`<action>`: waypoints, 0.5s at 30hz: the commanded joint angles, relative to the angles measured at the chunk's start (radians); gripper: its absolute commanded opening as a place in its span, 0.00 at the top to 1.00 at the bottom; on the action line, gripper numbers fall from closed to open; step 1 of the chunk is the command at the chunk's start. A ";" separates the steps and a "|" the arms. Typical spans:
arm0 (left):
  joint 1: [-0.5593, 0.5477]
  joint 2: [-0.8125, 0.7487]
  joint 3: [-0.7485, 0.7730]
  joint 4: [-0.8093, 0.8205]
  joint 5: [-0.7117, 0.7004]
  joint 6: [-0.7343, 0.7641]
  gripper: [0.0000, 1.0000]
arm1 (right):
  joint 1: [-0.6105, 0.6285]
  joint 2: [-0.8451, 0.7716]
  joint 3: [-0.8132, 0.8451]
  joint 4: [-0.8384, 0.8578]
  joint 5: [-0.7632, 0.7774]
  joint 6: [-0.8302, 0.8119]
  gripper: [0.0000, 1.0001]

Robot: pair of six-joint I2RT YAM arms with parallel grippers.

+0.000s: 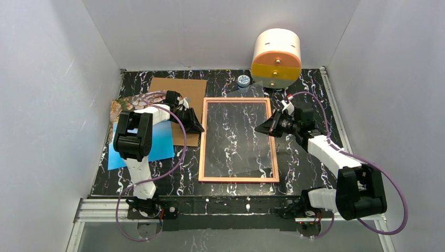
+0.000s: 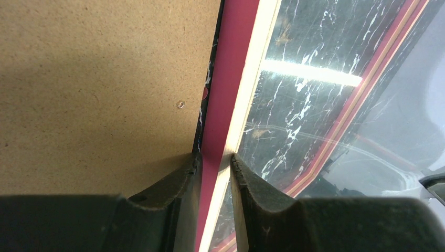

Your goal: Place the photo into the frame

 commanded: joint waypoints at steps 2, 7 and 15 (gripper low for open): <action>-0.010 0.065 -0.023 -0.070 -0.111 0.037 0.76 | 0.004 0.004 0.013 -0.020 -0.012 -0.062 0.99; -0.010 0.066 -0.026 -0.070 -0.113 0.039 0.76 | 0.004 0.009 0.011 -0.026 0.013 -0.072 0.99; -0.010 0.072 -0.022 -0.072 -0.112 0.042 0.76 | 0.003 -0.003 0.002 -0.045 0.064 -0.094 0.99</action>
